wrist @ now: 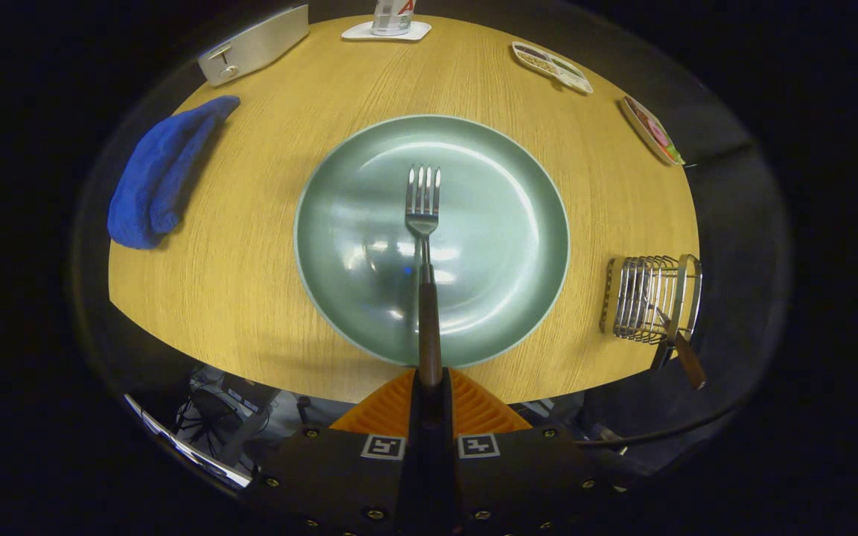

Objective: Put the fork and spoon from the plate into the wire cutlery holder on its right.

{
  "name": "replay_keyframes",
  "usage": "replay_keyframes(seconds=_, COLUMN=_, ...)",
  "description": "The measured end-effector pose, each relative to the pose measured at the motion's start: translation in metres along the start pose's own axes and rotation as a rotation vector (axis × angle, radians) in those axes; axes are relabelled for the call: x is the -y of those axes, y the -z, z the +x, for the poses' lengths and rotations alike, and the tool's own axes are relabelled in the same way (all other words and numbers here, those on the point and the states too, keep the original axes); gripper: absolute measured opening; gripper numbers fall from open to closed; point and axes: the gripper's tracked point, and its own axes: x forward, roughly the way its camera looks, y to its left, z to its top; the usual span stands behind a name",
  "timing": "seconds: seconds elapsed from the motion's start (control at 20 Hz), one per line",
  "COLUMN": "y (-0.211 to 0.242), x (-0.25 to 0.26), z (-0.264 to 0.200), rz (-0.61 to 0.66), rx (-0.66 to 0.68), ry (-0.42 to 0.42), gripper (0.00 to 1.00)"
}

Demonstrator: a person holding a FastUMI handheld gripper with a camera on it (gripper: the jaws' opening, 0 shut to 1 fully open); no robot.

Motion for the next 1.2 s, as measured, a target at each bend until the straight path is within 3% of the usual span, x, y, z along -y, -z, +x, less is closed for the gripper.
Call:
replay_keyframes(seconds=0.75, y=-0.035, x=0.043, z=-0.076, rz=0.001, rx=0.184, ry=0.123, gripper=0.11)
replay_keyframes(seconds=1.2, y=-0.022, x=0.097, z=-0.134, rz=0.226, rx=0.221, ry=0.165, gripper=0.11)
